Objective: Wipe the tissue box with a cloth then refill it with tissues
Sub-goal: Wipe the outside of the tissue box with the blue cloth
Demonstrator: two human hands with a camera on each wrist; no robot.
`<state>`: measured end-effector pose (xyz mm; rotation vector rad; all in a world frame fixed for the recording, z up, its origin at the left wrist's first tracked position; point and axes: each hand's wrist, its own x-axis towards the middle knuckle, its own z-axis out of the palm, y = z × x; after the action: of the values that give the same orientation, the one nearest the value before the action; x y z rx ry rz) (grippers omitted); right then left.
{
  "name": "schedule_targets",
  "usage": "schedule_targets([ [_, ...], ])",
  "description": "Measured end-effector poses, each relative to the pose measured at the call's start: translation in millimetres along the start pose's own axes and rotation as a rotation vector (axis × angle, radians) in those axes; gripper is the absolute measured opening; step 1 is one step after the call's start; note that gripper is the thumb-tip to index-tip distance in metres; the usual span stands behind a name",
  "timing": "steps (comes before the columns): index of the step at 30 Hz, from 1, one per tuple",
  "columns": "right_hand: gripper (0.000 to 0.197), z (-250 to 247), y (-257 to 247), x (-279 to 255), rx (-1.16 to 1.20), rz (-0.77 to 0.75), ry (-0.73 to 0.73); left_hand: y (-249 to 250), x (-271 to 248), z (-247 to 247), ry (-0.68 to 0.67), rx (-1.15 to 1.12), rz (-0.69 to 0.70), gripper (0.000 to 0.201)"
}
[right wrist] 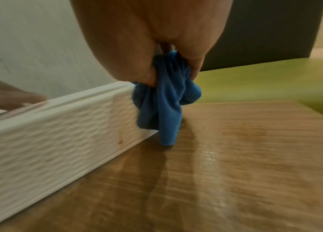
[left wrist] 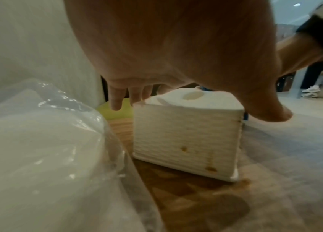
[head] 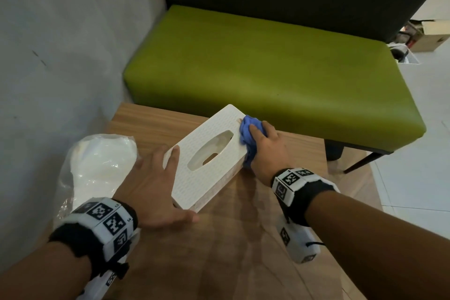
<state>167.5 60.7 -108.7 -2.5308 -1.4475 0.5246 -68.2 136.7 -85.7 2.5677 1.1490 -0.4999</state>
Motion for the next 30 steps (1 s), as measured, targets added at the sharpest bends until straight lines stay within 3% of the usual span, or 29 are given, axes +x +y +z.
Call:
schedule_targets([
  [3,0.074,4.2,-0.1,-2.5,0.092,-0.008,0.022,12.0,5.0,13.0,0.051,-0.029,-0.046,0.141],
  [5,0.063,7.8,0.4,-5.7,0.240,0.025,0.126,14.4,8.9,18.9,0.088,-0.063,-0.066,0.133],
  [11,0.060,12.2,-4.2,-16.7,0.542,0.151,0.307,-1.6,14.2,14.6,0.009,-0.273,-0.087,0.132],
  [13,0.059,12.0,-9.8,-19.8,0.666,0.261,0.324,-2.7,15.0,12.0,-0.005,-0.331,-0.098,0.131],
  [17,0.041,22.1,-17.9,-26.8,0.939,0.535,0.236,-1.1,16.0,9.6,-0.011,-0.383,-0.098,0.131],
  [19,0.055,34.0,-23.7,-27.0,1.134,0.596,0.129,-2.2,17.1,9.5,-0.011,-0.387,-0.097,0.131],
  [21,0.083,48.6,-22.3,-24.7,1.320,0.654,0.048,-3.7,17.6,8.0,-0.024,-0.381,-0.093,0.127],
  [23,0.086,56.5,-18.5,-20.7,1.416,0.676,0.006,-4.7,16.9,3.7,-0.034,-0.371,-0.079,0.121],
  [24,0.077,44.8,-24.4,-25.3,1.433,0.673,-0.025,-4.3,15.8,0.2,-0.033,-0.365,-0.060,0.117],
  [28,0.011,16.2,-33.7,-33.9,1.547,0.585,-0.130,-3.8,11.0,-10.2,0.004,-0.451,0.001,0.101],
  [30,0.012,8.5,-42.0,-36.0,1.620,0.553,-0.179,-3.2,7.7,-14.2,0.052,-0.509,0.015,0.096],
])
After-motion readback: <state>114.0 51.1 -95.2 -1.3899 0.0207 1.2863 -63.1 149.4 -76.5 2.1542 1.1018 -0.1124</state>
